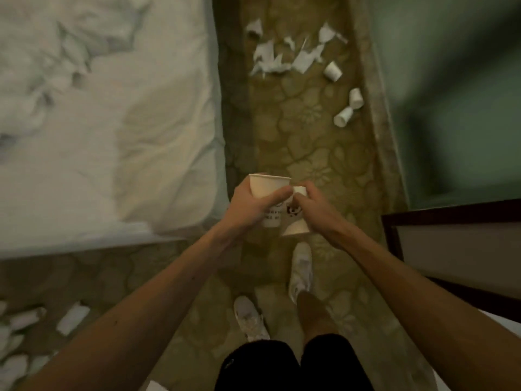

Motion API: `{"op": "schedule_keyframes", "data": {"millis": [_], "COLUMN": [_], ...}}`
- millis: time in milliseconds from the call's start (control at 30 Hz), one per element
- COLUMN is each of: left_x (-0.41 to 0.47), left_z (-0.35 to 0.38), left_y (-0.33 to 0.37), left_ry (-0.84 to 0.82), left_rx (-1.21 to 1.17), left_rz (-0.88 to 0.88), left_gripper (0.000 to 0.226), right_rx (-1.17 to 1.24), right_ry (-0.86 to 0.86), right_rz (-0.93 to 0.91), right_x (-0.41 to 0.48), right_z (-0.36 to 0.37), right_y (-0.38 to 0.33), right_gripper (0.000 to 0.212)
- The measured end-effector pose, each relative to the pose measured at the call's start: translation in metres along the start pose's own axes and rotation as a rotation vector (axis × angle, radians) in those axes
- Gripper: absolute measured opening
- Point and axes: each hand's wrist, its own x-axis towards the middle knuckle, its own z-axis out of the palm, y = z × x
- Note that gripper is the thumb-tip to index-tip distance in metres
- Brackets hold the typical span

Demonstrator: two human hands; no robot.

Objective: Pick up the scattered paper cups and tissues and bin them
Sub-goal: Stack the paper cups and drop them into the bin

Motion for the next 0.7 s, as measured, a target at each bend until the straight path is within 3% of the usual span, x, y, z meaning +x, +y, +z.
{"op": "schedule_keyframes", "data": {"millis": [67, 167, 267, 367, 567, 700], "left_x": [-0.001, 0.008, 0.035, 0.072, 0.148, 0.198], "left_z": [0.014, 0.040, 0.063, 0.086, 0.115, 0.124], "left_y": [0.038, 0.084, 0.120, 0.154, 0.217, 0.243], "left_ry": [-0.026, -0.084, -0.116, -0.133, -0.139, -0.154], "left_rx": [0.025, 0.076, 0.124, 0.217, 0.359, 0.390], "left_rz": [0.032, 0.042, 0.005, -0.022, -0.008, -0.001], "left_gripper": [0.067, 0.066, 0.069, 0.060, 0.072, 0.070], "right_rx": [0.082, 0.205, 0.385, 0.405, 0.386, 0.322], "right_ry": [0.044, 0.102, 0.035, 0.022, 0.048, 0.132], "right_rz": [0.003, 0.021, 0.098, 0.149, 0.231, 0.257], "right_x": [-0.007, -0.002, 0.019, 0.042, 0.096, 0.143], "right_z": [-0.025, -0.062, -0.101, -0.142, -0.219, -0.261], "right_y": [-0.022, -0.043, -0.056, -0.070, -0.113, -0.132], "right_gripper": [0.006, 0.022, 0.035, 0.039, 0.050, 0.043]}}
